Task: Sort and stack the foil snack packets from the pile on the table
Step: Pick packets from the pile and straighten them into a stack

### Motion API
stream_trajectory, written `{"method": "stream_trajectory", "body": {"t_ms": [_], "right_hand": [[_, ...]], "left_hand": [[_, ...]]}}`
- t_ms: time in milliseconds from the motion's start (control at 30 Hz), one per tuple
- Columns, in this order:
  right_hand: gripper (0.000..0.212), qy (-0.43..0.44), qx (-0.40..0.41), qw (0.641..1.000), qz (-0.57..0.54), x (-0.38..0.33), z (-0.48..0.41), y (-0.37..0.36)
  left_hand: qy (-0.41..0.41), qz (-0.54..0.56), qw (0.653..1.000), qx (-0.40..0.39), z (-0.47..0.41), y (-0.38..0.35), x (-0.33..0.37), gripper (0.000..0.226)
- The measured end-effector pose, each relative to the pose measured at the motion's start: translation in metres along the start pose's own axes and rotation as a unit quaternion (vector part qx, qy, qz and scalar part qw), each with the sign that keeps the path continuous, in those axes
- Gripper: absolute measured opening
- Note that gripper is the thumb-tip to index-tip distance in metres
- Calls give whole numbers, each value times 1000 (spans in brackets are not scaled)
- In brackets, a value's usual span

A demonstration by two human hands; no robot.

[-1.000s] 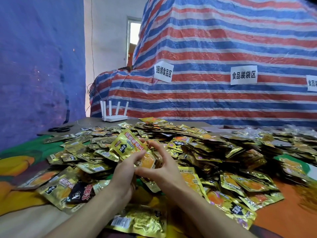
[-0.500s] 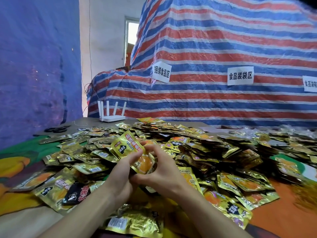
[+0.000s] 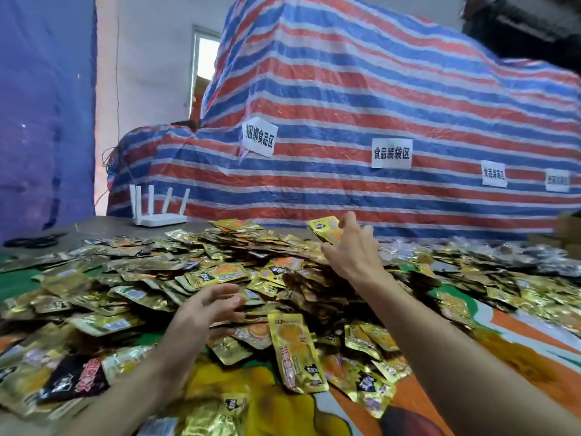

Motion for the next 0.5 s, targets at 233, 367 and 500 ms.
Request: {"method": "stream_trajectory", "body": {"t_ms": [233,367,500], "right_hand": [[49,-90,-96,978,162,28,-1,-18],[52,-88,-74,980,165,13,1,-15],[47,53,-10,992,115,-31,20,-20]], "left_hand": [[-29,-47,998,5,1,5,1,19],[-99,-49,988,109,-2,23,18,16],[-146,-116,952,245,-2,52,38,24]]}}
Point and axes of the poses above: each hand's wrist, its own z-axis away from the middle knuckle, its own y-axis out of the back of the hand, x = y × z, the point moved 1 cm from there along -z, towards the middle knuckle, and after that the axes turned 11 degrees about y, right-handed, at the moved point
